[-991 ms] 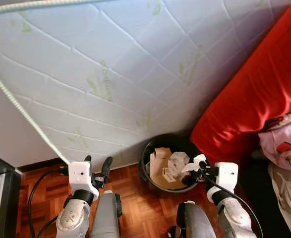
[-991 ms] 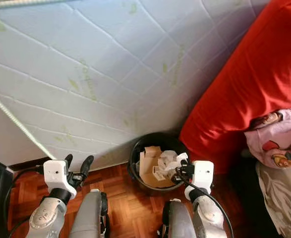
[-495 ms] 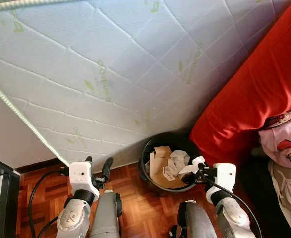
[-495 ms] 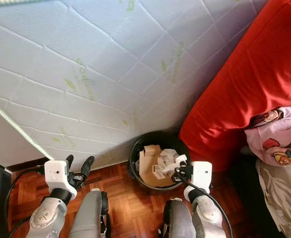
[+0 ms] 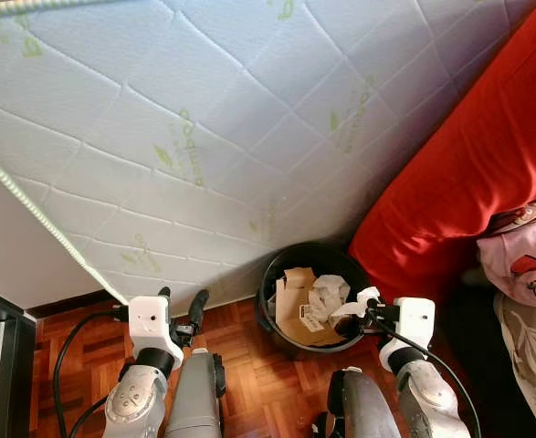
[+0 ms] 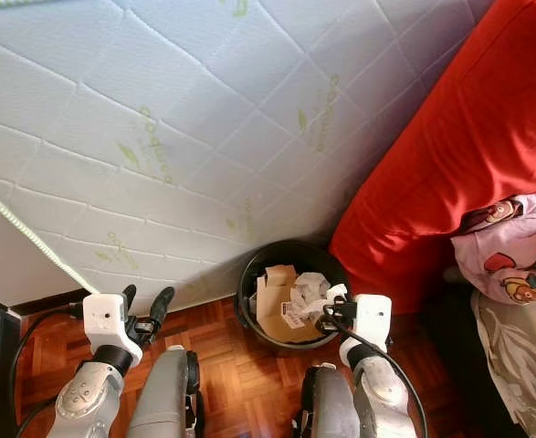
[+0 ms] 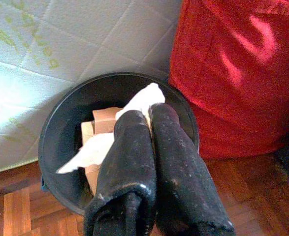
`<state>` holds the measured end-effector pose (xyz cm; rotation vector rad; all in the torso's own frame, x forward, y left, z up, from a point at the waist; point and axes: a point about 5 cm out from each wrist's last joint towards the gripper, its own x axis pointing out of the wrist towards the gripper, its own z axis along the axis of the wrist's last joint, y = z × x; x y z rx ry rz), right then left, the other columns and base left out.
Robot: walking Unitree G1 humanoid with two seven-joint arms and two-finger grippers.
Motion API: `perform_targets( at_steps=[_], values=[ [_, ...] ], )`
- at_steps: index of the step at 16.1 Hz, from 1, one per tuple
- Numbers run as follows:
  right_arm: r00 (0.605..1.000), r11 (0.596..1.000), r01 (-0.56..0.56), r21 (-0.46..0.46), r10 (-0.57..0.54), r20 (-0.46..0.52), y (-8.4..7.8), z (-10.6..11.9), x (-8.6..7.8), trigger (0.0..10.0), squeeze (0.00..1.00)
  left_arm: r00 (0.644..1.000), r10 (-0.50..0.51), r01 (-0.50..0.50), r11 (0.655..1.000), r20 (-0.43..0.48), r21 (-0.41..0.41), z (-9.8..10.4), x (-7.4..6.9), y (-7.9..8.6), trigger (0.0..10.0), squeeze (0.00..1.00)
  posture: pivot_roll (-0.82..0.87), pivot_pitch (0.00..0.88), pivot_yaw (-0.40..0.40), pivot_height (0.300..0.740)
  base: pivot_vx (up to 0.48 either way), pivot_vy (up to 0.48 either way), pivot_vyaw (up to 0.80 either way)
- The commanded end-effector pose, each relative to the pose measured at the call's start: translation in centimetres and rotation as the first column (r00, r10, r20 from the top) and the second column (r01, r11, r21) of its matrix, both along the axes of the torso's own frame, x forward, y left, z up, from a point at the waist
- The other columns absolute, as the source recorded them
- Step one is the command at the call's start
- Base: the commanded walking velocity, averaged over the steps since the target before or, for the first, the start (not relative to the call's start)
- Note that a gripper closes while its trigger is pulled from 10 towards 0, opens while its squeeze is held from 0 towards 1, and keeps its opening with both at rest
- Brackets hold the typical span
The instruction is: Clean up the room
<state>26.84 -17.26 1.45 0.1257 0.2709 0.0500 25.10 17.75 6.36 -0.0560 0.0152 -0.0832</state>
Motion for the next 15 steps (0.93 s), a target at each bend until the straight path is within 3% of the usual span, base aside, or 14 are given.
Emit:
perform_targets(
  at_steps=[1, 15],
  values=[
    [1.0, 1.0, 0.0, -0.008, 0.0, -0.015, -0.15, -0.44, -0.32, 10.0, 0.0, 1.0, 0.004, -0.004, 1.0, -0.007, -0.004, -0.1, -0.17, 0.11, 10.0, 0.0, 0.11, 0.228, -0.028, 0.605, 0.259, 0.0, 0.0],
    [1.0, 1.0, -0.025, -0.004, 0.025, -0.001, 0.56, -0.29, 0.4, 10.0, 0.0, 1.0, -0.006, 0.006, 1.0, -0.002, 0.001, 0.11, -0.01, -0.01, 10.0, 0.0, 0.12, 0.229, -0.026, 0.605, 0.279, 0.0, 0.0]
  ],
)
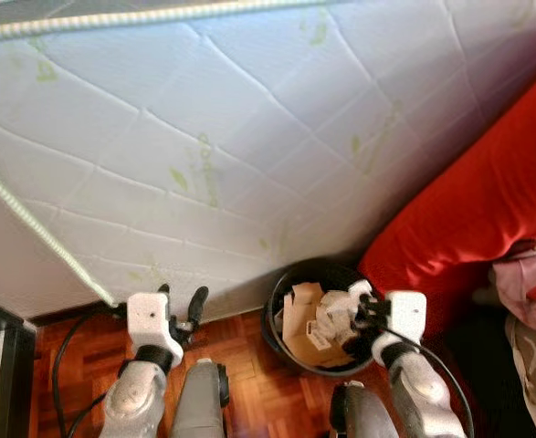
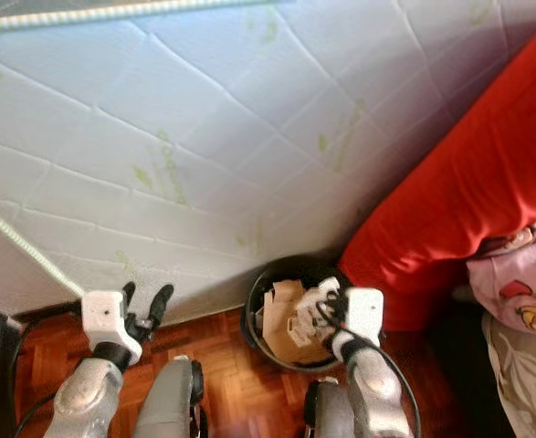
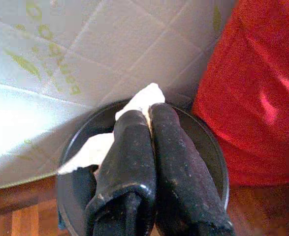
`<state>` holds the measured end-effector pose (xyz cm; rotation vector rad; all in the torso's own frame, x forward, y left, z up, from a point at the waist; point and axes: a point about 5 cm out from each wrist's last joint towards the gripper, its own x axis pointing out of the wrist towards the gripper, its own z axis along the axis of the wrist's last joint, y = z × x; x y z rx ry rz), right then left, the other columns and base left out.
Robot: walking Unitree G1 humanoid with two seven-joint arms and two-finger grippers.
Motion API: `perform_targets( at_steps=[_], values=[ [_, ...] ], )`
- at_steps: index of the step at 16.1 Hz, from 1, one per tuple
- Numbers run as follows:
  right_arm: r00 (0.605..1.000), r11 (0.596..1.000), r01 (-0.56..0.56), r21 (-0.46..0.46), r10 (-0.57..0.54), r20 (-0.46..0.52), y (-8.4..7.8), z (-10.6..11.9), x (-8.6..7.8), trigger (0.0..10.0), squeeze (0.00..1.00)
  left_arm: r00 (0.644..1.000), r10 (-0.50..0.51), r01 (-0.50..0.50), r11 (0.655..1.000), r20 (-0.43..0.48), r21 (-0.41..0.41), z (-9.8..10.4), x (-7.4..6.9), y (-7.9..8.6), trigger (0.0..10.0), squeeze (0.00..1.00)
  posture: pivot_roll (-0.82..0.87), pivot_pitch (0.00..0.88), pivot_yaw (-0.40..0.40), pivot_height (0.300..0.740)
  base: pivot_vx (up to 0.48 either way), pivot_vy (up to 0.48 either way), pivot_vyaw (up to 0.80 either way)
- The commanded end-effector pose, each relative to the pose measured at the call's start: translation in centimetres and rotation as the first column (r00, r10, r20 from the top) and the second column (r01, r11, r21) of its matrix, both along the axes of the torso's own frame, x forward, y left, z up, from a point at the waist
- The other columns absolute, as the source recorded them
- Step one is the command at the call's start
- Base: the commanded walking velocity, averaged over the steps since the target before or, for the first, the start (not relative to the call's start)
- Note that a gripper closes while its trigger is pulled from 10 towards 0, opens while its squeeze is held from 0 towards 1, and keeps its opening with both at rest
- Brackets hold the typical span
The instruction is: Clean up the room
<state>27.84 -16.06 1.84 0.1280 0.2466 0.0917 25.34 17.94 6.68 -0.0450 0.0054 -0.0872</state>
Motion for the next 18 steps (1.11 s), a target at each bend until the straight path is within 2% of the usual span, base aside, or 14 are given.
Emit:
perform_targets(
  at_steps=[1, 6, 8, 12, 14, 16, 18],
  values=[
    [1.0, 1.0, 0.013, -0.013, -0.013, -0.028, -0.6, -0.7, -0.6, 10.0, 0.0, 1.0, -0.002, 0.002, 1.0, -0.013, -0.01, -0.2, -0.3, -0.2, 10.0, 0.0, 0.12, 0.229, -0.026, 0.605, 0.292, 0.0, 0.0],
    [0.999, 1.0, -0.013, -0.001, 0.012, -0.038, 0.0, -0.6, 0.2, 10.0, 0.0, 1.0, -0.001, 0.001, 1.0, -0.013, -0.012, -0.3, -0.4, -0.3, 10.0, 0.0, 0.12, 0.241, -0.032, 0.605, 0.293, 0.0, 0.0],
    [0.999, 1.0, -0.02, 0.002, 0.02, -0.047, 0.0, -0.7, 0.3, 10.0, 0.0, 1.0, 0.0, 0.0, 1.0, -0.012, -0.011, -0.2, -0.5, -0.3, 10.0, 0.0, 0.12, 0.245, -0.031, 0.605, 0.0, 0.0, 0.0],
    [0.99, 0.998, -0.056, 0.034, 0.06, -0.131, 0.9, -1.6, 0.9, 10.0, 0.0, 1.0, -0.008, 0.008, 1.0, -0.014, -0.01, -0.2, -0.6, -0.6, 10.0, 0.0, 0.14, 0.255, -0.028, 0.605, 0.0, 0.0, 0.0],
    [0.984, 0.996, -0.075, 0.056, 0.082, -0.157, 1.5, -1.6, 1.4, 10.0, 0.0, 1.0, -0.01, 0.01, 1.0, -0.013, -0.01, -0.2, -0.6, -0.6, 10.0, 0.0, 0.14, 0.257, -0.028, 0.605, 0.0, 0.0, 0.0],
    [0.964, 0.988, -0.147, 0.055, 0.155, -0.218, 2.6, -1.4, 2.3, 10.0, 0.0, 1.0, -0.012, 0.012, 1.0, -0.009, -0.008, 0.0, -0.5, -0.7, 10.0, 0.0, 0.17, 0.262, -0.027, 0.605, 0.0, 0.0, 0.0],
    [0.964, 0.988, -0.15, 0.045, 0.157, -0.216, 2.8, -0.9, 2.9, 10.0, 0.0, 1.0, -0.011, 0.011, 1.0, -0.003, -0.008, 0.2, -0.4, -0.7, 10.0, 0.0, 0.18, 0.265, -0.029, 0.605, 0.0, 0.0, 0.0]
  ],
)
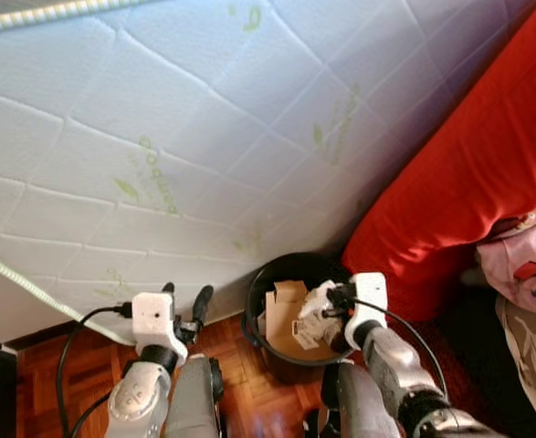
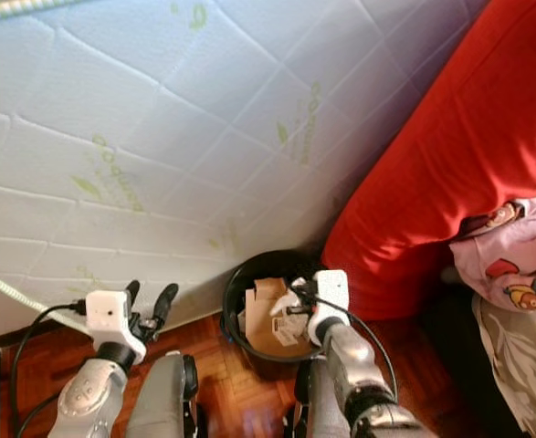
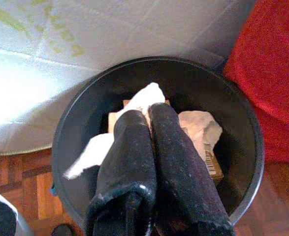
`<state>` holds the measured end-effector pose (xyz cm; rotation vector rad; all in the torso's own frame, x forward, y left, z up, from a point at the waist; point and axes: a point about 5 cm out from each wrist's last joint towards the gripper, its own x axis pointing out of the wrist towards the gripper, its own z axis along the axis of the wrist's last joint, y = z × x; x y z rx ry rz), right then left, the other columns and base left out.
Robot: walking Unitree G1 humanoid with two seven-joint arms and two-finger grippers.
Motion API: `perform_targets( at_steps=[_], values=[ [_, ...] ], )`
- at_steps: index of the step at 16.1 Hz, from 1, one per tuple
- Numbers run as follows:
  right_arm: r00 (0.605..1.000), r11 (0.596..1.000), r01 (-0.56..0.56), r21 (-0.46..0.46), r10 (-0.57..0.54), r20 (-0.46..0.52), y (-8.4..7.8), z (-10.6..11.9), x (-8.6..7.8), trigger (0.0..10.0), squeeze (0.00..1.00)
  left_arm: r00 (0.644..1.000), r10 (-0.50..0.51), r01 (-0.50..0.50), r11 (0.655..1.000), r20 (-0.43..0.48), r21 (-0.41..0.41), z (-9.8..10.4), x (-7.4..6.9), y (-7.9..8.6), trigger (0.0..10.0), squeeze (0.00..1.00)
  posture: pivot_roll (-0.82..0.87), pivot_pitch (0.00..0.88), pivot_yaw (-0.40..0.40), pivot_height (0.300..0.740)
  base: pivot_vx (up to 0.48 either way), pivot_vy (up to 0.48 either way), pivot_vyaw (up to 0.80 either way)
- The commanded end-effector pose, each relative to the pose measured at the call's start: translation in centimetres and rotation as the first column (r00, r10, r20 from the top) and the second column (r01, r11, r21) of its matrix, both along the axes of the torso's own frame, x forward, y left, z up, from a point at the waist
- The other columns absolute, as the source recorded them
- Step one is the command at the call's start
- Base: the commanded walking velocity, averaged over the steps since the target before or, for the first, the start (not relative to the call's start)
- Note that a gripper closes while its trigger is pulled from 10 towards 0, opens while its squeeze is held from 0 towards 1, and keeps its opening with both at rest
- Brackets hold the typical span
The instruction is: Clean up the room
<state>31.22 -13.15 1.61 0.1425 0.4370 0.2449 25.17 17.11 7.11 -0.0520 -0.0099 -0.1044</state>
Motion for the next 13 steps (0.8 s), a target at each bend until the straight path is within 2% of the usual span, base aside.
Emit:
perform_targets(
  at_steps=[1, 7, 13],
  values=[
    [0.999, 1.0, 0.02, 0.006, -0.02, -0.034, -0.1, -0.3, -0.1, 10.0, 0.0, 1.0, 0.007, -0.007, 1.0, -0.015, 0.0, -0.1, -0.3, 0.1, 10.0, 0.0, 0.18, 0.267, -0.03, 0.605, 0.0, 0.0, 0.0],
    [0.993, 0.993, 0.116, 0.028, -0.116, 0.02, 0.0, 2.8, 2.9, 10.0, 0.0, 1.0, 0.01, -0.009, 1.0, 0.022, -0.016, 0.9, -0.3, -0.6, 10.0, 0.0, 0.21, 0.286, -0.047, 0.605, 0.0, 0.0, 0.0],
    [0.985, 0.985, 0.172, -0.022, -0.172, 0.009, -0.7, 3.5, 3.6, 10.0, 0.0, 0.998, 0.02, -0.019, 0.999, 0.062, -0.03, 2.6, -1.4, -1.1, 10.0, 0.0, 0.25, 0.373, -0.059, 0.605, 0.0, 0.0, 0.0]
  ],
)
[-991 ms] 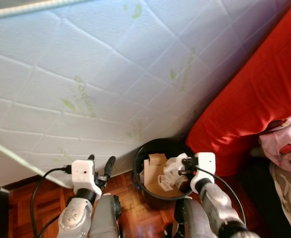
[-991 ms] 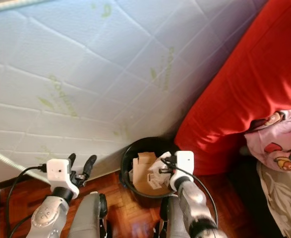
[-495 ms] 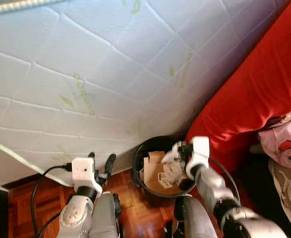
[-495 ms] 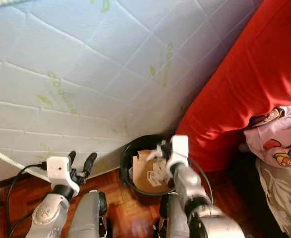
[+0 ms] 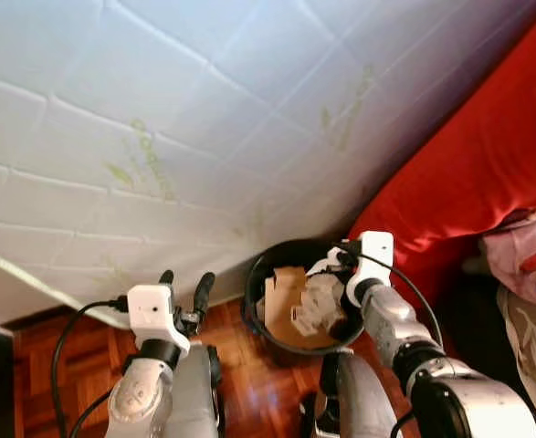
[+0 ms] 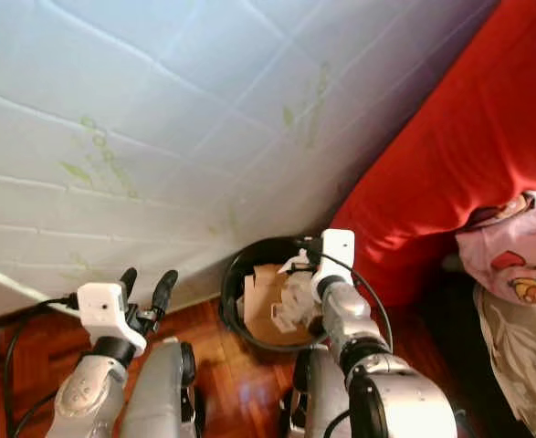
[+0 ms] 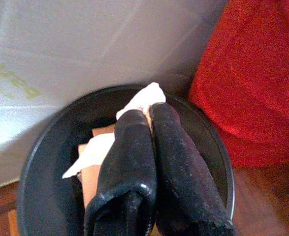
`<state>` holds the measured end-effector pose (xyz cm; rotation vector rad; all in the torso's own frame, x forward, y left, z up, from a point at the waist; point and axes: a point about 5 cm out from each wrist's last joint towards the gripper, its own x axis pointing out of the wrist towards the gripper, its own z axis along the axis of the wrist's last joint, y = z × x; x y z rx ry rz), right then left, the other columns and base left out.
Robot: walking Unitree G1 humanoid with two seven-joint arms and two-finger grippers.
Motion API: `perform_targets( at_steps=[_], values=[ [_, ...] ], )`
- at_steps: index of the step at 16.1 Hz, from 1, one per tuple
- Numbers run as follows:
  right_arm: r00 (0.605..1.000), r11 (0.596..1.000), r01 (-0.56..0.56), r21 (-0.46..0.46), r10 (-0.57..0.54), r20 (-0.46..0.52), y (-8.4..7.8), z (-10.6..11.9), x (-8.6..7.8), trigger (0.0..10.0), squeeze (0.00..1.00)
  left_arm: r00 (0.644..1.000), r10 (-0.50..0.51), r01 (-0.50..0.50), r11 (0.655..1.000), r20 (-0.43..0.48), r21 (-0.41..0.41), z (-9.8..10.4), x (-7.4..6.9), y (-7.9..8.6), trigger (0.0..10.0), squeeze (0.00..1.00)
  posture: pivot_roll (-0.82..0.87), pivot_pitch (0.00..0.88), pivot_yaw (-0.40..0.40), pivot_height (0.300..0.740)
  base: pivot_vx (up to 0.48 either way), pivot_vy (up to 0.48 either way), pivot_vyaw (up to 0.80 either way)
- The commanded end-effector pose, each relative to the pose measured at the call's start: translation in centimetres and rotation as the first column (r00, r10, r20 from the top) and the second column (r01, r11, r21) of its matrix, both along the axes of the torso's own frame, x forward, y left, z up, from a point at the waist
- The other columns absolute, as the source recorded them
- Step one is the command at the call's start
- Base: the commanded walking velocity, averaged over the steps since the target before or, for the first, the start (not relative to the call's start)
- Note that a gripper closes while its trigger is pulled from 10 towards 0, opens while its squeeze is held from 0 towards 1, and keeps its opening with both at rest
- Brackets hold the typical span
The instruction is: Clean up the room
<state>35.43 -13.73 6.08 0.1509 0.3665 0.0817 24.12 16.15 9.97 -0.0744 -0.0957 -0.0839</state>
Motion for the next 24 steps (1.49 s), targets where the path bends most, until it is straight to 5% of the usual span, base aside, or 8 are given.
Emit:
perform_targets(
  at_steps=[1, 10, 11, 12, 13, 24],
  values=[
    [0.999, 1.0, 0.009, -0.001, -0.009, -0.054, -0.2, -1.1, -0.6, 10.0, 0.0, 1.0, 0.0, 0.0, 1.0, -0.019, -0.004, -0.1, -0.5, -0.2, 10.0, 0.0, 0.25, 0.386, -0.062, 0.605, 0.0, 0.0, 0.0],
    [0.999, 0.999, 0.025, 0.023, -0.024, -0.033, -0.4, -1.1, -0.8, 10.0, 0.0, 0.998, 0.048, -0.048, 0.999, -0.044, -0.001, 0.9, -2.9, 0.1, 10.0, 0.0, 0.28, 0.476, -0.072, 0.605, 0.0, 0.0, 0.0],
    [0.999, 0.999, 0.03, 0.03, -0.029, -0.031, -0.4, -1.1, -0.7, 10.0, 0.24, 0.998, 0.051, -0.051, 0.999, -0.048, -0.001, 0.9, -3.0, 0.0, 10.0, 0.0, 0.29, 0.482, -0.074, 0.605, 0.0, 0.0, 0.0],
    [0.999, 0.998, 0.037, 0.048, -0.036, -0.025, -0.4, -0.9, -0.7, 10.0, 0.68, 0.997, 0.054, -0.055, 0.999, -0.051, -0.001, 1.0, -3.1, 0.0, 10.0, 0.0, 0.29, 0.483, -0.075, 0.605, 0.0, 0.0, 0.0],
    [0.999, 0.998, 0.024, 0.049, -0.022, -0.026, -0.2, -0.9, -0.6, 10.0, 1.0, 0.997, 0.058, -0.058, 0.998, -0.057, -0.001, 1.0, -3.3, 0.0, 10.0, 0.0, 0.29, 0.486, -0.08, 0.605, 0.0, 0.0, 0.0],
    [0.996, 0.994, -0.071, 0.079, 0.075, -0.047, 0.9, -1.2, -0.9, 10.0, 1.0, 0.995, 0.068, -0.069, 0.998, -0.069, -0.002, 1.0, -3.2, 0.0, 10.0, 0.0, 0.29, 0.478, -0.086, 0.605, 0.0, 0.0, 0.0]
  ],
)
